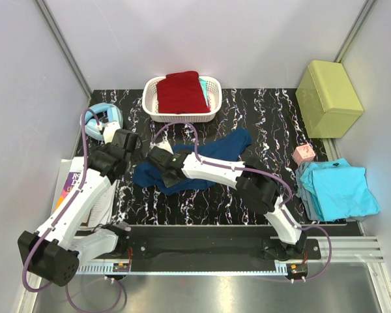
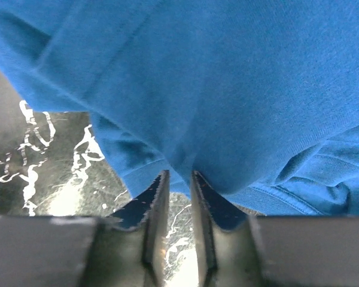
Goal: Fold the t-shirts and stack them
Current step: Flatten out the tshirt
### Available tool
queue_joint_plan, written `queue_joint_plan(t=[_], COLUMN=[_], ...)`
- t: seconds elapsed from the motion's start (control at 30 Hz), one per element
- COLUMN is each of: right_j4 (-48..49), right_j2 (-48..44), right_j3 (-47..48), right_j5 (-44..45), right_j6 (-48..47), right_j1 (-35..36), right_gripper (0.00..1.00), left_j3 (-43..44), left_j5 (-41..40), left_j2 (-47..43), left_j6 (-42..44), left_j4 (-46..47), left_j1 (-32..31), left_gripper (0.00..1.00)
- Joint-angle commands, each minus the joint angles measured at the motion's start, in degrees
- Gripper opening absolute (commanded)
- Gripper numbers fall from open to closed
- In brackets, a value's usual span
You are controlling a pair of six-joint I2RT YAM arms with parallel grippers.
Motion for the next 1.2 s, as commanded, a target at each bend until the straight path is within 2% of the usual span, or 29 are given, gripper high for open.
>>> queue_joint_plan(t=[0.0, 0.2, 0.37, 0.67, 0.8, 0.83, 1.17], right_j4=[-0.54, -0.63, -0.54, -2.56, -3.88, -3.97, -3.09], right_j2=[0.86, 0.59, -1.77, -12.23, -14.00, -14.17, -11.45], right_j3=[-0.77, -1.13, -3.23, -6.75, -6.58, -6.66, -6.66], right_j5=[1.56, 1.82, 3.05, 9.38, 8.15, 7.46, 3.32], right_j6=[1.46, 1.81, 2.25, 2.07, 3.03, 3.21, 4.97], right_j1=[-0.71, -0.80, -0.71, -0.01, 0.17, 0.34, 0.78], right_gripper=[0.25, 0.15, 0.00, 0.00, 0.27, 0.29, 0.36], left_j3=[-0.48, -0.57, -0.57, -1.09, -1.09, -1.18, -1.18], left_j5=[0.54, 0.72, 0.80, 1.68, 2.12, 2.21, 2.48], left_j2=[-0.70, -0.70, -0.79, -0.70, -0.43, -0.43, -0.17], left_j6=[-0.36, -0.44, -0.35, -0.53, -0.71, -0.71, -0.36], left_j4=[1.68, 1.68, 1.77, 2.03, 2.30, 2.47, 2.73], left_j1=[0.25, 0.25, 0.25, 0.25, 0.25, 0.25, 0.25], left_gripper=[0.99, 0.99, 0.99, 0.99, 0.98, 0.98, 0.98])
